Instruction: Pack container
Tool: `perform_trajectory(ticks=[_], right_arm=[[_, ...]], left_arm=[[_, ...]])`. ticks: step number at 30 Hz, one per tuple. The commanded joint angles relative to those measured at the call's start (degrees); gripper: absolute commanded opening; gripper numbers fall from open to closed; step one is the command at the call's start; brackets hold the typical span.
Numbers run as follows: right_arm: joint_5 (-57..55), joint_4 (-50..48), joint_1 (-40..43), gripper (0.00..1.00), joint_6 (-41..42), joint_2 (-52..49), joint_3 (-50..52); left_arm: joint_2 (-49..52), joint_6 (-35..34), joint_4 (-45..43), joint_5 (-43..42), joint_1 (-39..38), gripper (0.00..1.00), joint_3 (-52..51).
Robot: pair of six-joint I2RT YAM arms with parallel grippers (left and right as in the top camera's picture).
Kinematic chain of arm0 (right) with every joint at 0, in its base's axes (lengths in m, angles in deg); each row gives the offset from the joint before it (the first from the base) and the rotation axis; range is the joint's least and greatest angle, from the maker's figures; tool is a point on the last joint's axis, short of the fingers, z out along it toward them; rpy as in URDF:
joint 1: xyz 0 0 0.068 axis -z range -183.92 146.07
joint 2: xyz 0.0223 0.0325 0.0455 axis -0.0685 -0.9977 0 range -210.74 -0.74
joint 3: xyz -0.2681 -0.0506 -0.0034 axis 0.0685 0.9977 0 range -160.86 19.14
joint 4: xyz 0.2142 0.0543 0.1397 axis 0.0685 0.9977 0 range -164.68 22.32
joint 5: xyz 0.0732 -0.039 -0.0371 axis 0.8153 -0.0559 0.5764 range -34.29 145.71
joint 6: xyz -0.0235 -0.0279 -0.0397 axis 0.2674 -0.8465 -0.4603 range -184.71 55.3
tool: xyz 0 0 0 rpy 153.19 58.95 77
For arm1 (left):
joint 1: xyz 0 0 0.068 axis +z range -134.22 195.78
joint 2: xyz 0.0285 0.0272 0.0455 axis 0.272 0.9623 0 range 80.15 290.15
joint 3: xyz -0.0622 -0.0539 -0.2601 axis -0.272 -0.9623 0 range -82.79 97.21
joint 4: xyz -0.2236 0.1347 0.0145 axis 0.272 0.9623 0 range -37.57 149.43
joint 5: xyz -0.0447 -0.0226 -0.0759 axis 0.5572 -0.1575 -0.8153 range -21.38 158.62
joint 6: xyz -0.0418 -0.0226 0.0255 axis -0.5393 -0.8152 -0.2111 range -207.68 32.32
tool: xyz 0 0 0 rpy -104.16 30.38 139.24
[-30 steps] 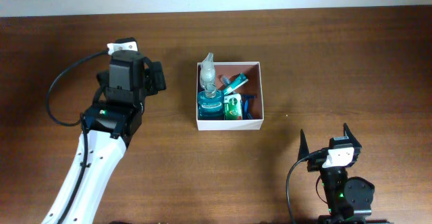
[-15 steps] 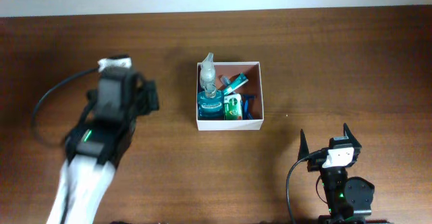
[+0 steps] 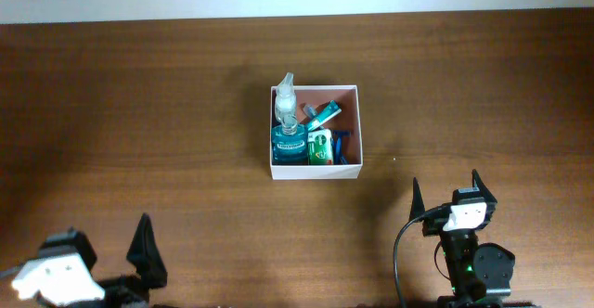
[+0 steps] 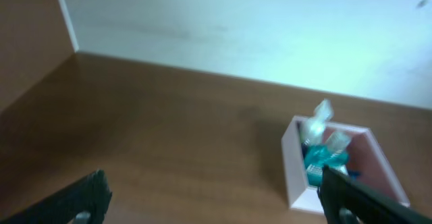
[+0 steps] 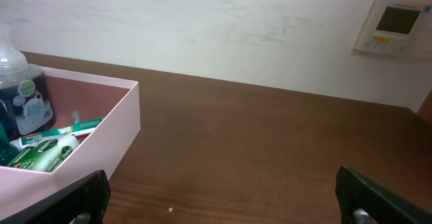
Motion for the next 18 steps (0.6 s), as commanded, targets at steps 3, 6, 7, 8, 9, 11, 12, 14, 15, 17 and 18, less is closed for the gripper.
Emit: perform_trajectory(ticks=[3,6,7,8,9,11,12,14,15,17,18], right_arm=[[0.3,0.3,0.5,0.99,0.0,0.4,0.3],[0.3,0.3,0.5,0.99,0.0,0.4,0.3],[0.3,0.3,0.5,0.99,0.0,0.4,0.3],[0.3,0.3,0.5,0.99,0.0,0.4,0.3],[0.3,0.3,0.5,0.99,0.0,0.4,0.3],[0.3,0.3,0.5,0.99,0.0,0.4,0.3],[0.3,0.3,0.5,0.99,0.0,0.4,0.3],[0.3,0.3,0.5,0.99,0.0,0.4,0.3],[0.3,0.3,0.5,0.99,0.0,0.4,0.3],[0.3,0.3,0.5,0.98,0.0,0.4,0.3],[0.3,0.3,0.5,0.99,0.0,0.4,0.3]], left_arm=[[-8.1,0.0,3.8,-2.0,5.1,0.99,-5.0],[-12.0,0.0,3.8,-4.8,7.6,0.99,-9.6],[-13.2,0.0,3.8,-5.6,8.2,0.99,-11.2],[-14.1,0.0,3.8,-6.0,8.7,0.99,-12.7],[-15.0,0.0,3.8,-6.4,9.1,0.99,-13.9],[-17.4,0.0,2.8,-7.1,9.9,0.99,-17.8],[-18.1,0.0,2.3,-7.4,10.1,0.99,-18.9],[-19.4,-0.2,0.6,-7.9,10.3,0.99,-21.3],[-19.8,-0.2,-0.4,-8.2,10.2,0.99,-22.4],[-20.2,-0.2,-2.6,-8.9,10.3,0.99,-24.5],[-20.2,-0.3,-3.5,-9.2,10.3,0.99,-25.3]])
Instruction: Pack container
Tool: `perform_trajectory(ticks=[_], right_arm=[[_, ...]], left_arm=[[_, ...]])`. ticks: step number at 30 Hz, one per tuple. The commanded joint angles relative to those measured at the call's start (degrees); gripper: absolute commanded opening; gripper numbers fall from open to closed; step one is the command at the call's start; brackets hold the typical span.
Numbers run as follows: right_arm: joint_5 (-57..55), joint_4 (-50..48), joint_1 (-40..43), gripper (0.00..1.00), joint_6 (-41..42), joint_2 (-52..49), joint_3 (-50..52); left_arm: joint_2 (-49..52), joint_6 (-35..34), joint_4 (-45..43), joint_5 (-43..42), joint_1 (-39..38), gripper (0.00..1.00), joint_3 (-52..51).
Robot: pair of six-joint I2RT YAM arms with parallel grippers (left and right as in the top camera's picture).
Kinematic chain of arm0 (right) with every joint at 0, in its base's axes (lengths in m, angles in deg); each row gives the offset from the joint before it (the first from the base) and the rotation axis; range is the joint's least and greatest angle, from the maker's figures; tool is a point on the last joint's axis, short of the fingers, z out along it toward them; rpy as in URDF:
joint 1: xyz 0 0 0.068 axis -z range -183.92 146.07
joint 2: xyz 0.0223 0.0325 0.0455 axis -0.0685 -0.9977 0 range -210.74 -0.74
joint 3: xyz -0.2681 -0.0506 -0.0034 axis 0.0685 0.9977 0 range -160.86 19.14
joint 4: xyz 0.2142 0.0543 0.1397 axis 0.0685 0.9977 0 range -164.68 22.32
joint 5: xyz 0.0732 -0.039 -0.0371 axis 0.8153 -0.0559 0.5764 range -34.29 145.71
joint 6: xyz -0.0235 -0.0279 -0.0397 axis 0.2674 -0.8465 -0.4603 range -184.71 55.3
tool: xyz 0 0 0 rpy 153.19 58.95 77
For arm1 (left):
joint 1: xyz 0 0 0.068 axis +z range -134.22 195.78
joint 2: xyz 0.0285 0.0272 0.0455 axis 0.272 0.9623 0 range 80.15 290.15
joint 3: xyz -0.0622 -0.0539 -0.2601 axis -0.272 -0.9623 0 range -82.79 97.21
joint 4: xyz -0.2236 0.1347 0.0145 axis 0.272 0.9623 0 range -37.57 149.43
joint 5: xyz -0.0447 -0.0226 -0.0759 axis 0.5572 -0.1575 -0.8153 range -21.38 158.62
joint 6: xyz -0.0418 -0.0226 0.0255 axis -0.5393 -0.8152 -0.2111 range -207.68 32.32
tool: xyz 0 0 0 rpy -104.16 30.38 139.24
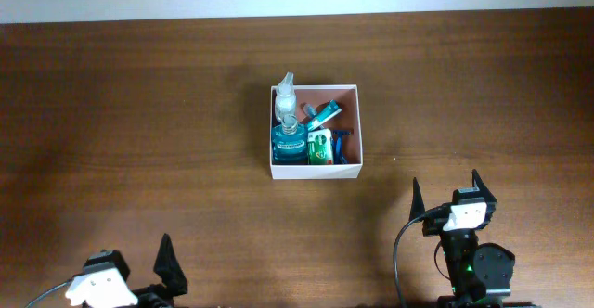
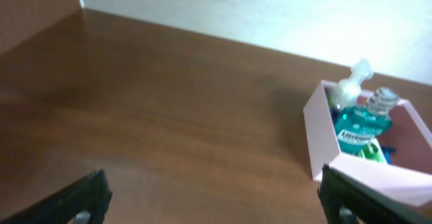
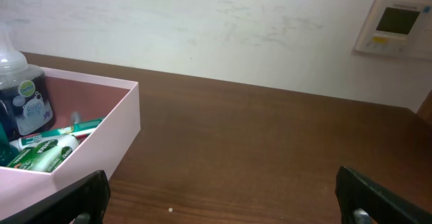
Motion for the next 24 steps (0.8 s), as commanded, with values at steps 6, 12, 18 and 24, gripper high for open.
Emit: perform_trajectory(ticks=[6,12,18,24], right_arm=[[0.3,0.3,0.5,0.98,0.0,0.4,0.3],[0.3,0.3,0.5,0.99,0.0,0.4,0.3],[0.3,0.3,0.5,0.99,0.0,0.4,0.3],[0.3,0.3,0.5,0.99,0.0,0.4,0.3]], left_arm=[[-0.9,-0.3,-13.7,-2.9,0.4,1.00,-9.5],[-0.9,-0.3,-44.2,-3.6,0.4,0.99,-26.1],[-0.9,-0.3,-63.2,-4.9,0.4,0.99,-38.4],[-0.9,-0.3,-61.2,-5.3,1.2,0.99,-41.1]])
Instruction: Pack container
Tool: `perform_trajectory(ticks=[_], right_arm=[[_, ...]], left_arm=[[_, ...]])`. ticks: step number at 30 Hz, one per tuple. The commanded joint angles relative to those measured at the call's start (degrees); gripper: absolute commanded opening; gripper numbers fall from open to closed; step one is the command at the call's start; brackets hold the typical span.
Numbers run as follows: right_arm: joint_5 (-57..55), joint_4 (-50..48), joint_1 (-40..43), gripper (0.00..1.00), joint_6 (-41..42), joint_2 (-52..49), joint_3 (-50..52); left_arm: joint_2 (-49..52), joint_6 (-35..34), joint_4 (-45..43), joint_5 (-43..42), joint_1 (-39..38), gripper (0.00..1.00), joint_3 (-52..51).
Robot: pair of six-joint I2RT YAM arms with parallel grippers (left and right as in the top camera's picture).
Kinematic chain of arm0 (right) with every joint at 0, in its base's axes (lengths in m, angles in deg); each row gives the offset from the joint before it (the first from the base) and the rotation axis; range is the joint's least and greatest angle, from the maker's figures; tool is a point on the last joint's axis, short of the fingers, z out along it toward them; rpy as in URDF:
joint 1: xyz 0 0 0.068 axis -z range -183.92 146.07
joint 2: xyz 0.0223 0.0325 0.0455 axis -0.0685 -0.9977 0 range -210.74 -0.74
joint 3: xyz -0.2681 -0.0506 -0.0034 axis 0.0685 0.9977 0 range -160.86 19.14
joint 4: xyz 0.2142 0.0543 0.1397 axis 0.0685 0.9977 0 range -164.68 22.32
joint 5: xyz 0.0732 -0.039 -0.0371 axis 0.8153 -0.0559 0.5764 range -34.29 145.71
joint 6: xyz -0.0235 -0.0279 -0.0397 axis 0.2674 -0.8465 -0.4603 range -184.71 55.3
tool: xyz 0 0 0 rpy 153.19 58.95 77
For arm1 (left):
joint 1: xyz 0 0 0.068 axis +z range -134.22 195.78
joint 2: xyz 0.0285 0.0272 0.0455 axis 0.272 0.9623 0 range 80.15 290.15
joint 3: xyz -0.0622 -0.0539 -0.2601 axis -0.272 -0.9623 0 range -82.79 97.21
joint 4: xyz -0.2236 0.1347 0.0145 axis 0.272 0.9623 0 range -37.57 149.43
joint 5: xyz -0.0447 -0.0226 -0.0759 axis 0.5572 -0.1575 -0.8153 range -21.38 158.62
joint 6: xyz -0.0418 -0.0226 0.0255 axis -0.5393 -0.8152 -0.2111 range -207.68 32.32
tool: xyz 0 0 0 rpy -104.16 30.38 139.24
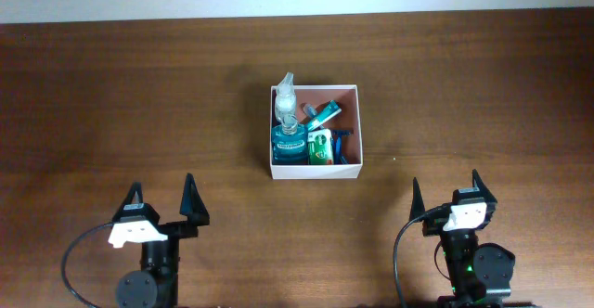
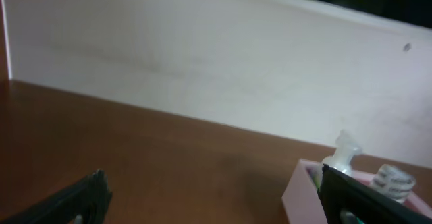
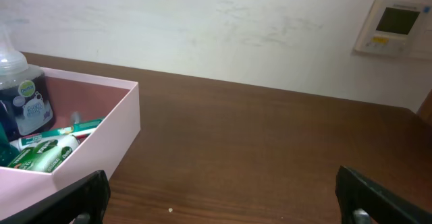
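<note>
A pink-white box [image 1: 358, 127] stands mid-table, holding a blue mouthwash bottle [image 1: 289, 144], a clear spray bottle [image 1: 286, 95], a green tube [image 1: 321, 147] and a teal toothpaste [image 1: 323, 114]. My left gripper [image 1: 162, 199] rests open at the front left, empty, with the box [image 2: 297, 190] ahead to its right. My right gripper [image 1: 445, 191] sits open at the front right, empty; the box [image 3: 101, 143] lies to its left.
A white wall [image 2: 202, 69] runs along the table's far edge, with a thermostat panel [image 3: 395, 27] on it at the right. Bare brown tabletop [image 1: 139, 104] surrounds the box on all sides.
My left gripper has moved from the bottom edge of the overhead view to a resting pose at the front left, its camera now level toward the wall. The right arm is unchanged.
The left arm was at the far bottom-left corner, open and empty, then further right along the bottom edge, and now sits upright at the front left. The box contents and the right gripper stayed the same throughout.
</note>
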Motion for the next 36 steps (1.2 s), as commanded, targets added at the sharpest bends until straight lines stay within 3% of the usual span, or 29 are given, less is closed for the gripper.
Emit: perform_trajectory(ticks=[1,7,36], right_arm=[[0.3,0.3,0.5,0.99,0.0,0.4,0.3],[0.3,0.3,0.5,0.99,0.0,0.4,0.3],[0.3,0.3,0.5,0.99,0.0,0.4,0.3]], left_arm=[[-0.4,-0.2,3.3,-1.0,1.6,0.99,-1.2],[-0.4,0.1,8.1,-1.0,4.1,1.00,-1.6],[-0.3,2.1,8.0,-1.0,4.3,0.99,-1.9]])
